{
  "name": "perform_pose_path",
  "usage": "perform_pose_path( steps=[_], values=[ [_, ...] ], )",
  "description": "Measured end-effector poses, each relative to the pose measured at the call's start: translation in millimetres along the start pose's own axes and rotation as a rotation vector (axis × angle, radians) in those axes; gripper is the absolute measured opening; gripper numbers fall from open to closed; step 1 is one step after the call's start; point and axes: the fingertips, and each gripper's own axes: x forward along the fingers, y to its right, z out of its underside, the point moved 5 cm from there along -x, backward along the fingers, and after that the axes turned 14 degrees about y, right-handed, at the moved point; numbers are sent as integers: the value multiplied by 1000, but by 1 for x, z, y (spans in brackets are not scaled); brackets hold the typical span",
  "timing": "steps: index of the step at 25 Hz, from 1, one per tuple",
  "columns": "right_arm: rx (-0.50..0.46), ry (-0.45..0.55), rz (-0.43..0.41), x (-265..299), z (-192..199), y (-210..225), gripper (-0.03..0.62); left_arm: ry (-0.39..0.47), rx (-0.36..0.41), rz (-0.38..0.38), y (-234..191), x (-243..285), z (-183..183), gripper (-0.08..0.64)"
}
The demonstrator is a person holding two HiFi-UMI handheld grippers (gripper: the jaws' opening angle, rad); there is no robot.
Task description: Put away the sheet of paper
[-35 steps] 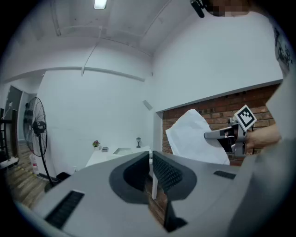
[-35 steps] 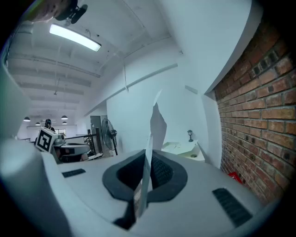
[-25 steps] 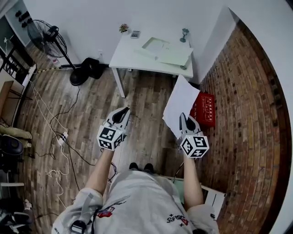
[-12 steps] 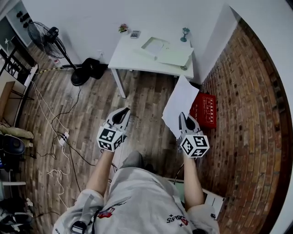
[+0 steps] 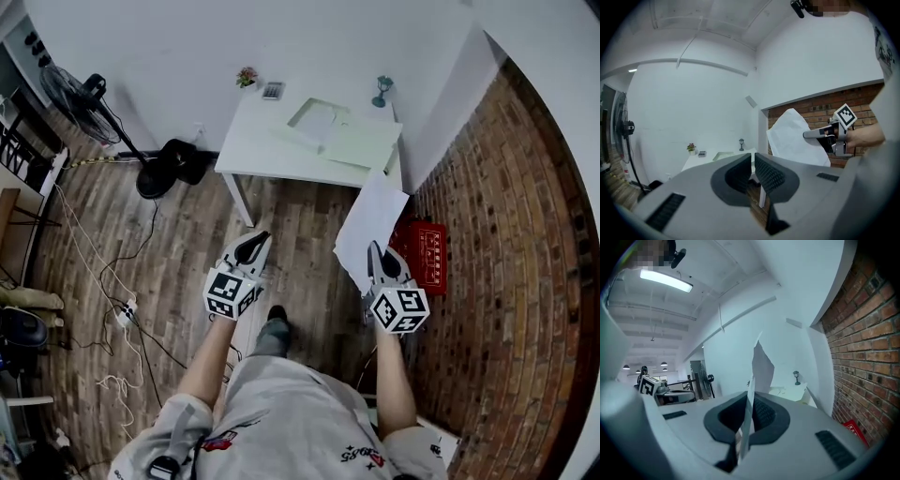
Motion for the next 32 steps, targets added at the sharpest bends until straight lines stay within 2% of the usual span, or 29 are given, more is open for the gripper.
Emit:
perform_pose_path(
  steps=[8, 14, 21, 26, 32],
  values=[
    [1, -10, 54, 130, 5, 7, 2, -7, -10, 59, -112, 85, 8, 37],
    [7, -1, 75, 196, 9, 3, 3, -21, -25, 76, -175, 123, 16, 37],
    [10, -7, 78, 246, 18, 20, 2, -33, -44, 88, -207, 165, 32, 37],
    [33, -5, 70, 286, 25, 57, 2, -49, -20, 87, -222, 210, 46, 37],
    [67, 0, 45, 358, 26, 117, 2, -43, 1, 42, -256, 288, 50, 37]
  ],
)
